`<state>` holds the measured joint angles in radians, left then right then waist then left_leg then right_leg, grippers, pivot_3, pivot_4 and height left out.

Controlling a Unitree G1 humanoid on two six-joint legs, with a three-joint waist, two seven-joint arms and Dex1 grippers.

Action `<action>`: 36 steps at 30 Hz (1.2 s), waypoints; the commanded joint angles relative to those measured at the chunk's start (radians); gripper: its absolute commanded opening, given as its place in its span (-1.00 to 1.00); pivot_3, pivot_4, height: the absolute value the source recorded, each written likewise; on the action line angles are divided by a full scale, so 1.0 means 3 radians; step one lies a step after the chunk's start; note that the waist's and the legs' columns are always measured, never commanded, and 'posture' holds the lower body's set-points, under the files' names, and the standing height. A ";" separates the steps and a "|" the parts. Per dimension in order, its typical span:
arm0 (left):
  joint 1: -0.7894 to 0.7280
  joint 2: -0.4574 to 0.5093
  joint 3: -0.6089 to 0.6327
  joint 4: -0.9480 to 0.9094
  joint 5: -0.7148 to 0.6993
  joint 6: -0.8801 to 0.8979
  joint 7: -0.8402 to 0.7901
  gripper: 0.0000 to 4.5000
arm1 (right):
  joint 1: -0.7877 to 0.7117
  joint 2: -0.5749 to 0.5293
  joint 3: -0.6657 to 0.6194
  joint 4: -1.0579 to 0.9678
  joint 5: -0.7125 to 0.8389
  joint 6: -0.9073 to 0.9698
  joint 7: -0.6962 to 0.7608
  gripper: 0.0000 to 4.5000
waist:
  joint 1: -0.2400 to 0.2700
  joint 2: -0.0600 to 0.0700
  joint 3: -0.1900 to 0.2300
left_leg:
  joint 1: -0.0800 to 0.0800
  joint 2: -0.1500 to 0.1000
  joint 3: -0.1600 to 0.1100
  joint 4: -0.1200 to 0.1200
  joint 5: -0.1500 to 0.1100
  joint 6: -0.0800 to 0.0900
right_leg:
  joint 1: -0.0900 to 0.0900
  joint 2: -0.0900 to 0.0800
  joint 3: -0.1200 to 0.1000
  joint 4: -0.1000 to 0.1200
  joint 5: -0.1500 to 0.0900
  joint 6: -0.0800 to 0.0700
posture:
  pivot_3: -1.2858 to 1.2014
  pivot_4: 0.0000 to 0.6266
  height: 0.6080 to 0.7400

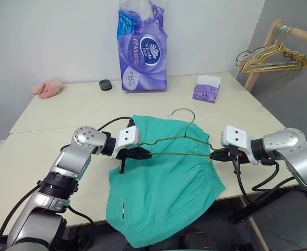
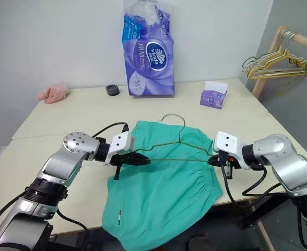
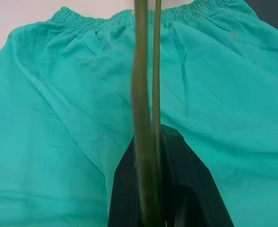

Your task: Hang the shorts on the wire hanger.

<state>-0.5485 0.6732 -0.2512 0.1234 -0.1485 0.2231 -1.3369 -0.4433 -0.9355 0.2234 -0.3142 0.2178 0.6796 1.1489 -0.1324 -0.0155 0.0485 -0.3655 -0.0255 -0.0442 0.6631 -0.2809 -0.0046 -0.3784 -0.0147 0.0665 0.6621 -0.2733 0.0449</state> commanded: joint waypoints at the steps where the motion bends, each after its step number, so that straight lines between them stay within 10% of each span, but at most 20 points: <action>1: -0.0082 -0.0144 0.0045 -0.0107 -0.0126 0.0085 0.0073 -0.77 | -0.0039 0.0013 -0.0096 -0.0104 0.0050 0.0017 -0.0052 -1.00 | 0.0005 0.0000 0.0000 | 0.0000 0.0000 0.0000 0.0000 0.0000 0.0000 | 0.0000 0.0000 0.0000 0.0000 0.0000 0.0000 | -0.08 -0.93 1.00; 11: -0.0128 -0.0350 0.0354 0.0018 -0.0326 0.0111 0.0344 0.48 | 0.0120 -0.0042 -0.0265 -0.0250 0.0143 0.0061 -0.0117 -1.00 | 0.0031 -0.0001 0.0000 | -0.0001 0.0000 -0.0002 0.0001 0.0000 0.0000 | 0.0000 0.0000 -0.0002 0.0001 0.0000 0.0001 | -0.09 -0.94 1.00; 19: -0.0578 -0.0184 0.0858 0.0886 -0.0370 -0.0203 0.0649 0.48 | 0.0939 -0.0300 -0.1095 -0.0396 0.0437 0.0364 -0.0223 -1.00 | 0.0089 -0.0006 0.0003 | -0.0002 0.0000 -0.0004 0.0002 0.0000 0.0000 | 0.0001 0.0000 -0.0006 0.0001 0.0000 0.0001 | -0.10 -0.93 1.00; 27: -0.0274 0.0096 0.0903 0.0243 -0.0948 0.0615 0.0001 0.48 | 0.1953 0.0327 -0.2219 -0.0706 0.1017 0.1198 -0.0720 -1.00 | 0.0085 -0.0008 0.0002 | -0.0002 -0.0001 -0.0006 0.0001 -0.0002 -0.0004 | 0.0002 -0.0001 -0.0006 0.0003 -0.0001 0.0002 | -0.11 -0.92 1.00; 36: -0.0154 0.0289 0.0809 -0.0115 -0.0996 0.0748 -0.0228 0.48 | 0.2234 0.0725 -0.2563 -0.0711 0.1250 0.1531 -0.1210 -1.00 | 0.0067 -0.0003 0.0002 | 0.0007 0.0000 0.0002 0.0003 -0.0002 -0.0004 | 0.0010 0.0004 0.0001 0.0000 -0.0003 0.0003 | -0.10 -0.92 1.00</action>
<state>-0.5919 0.7402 -0.0050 0.1221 -0.4472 0.4515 -1.3902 0.2271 -0.7176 -0.5125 -0.5088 0.5691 1.1291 0.8008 -0.1124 -0.0165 0.0490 -0.3636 -0.0251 -0.0439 0.6638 -0.2813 -0.0059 -0.3754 -0.0129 0.0669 0.6619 -0.2743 0.0457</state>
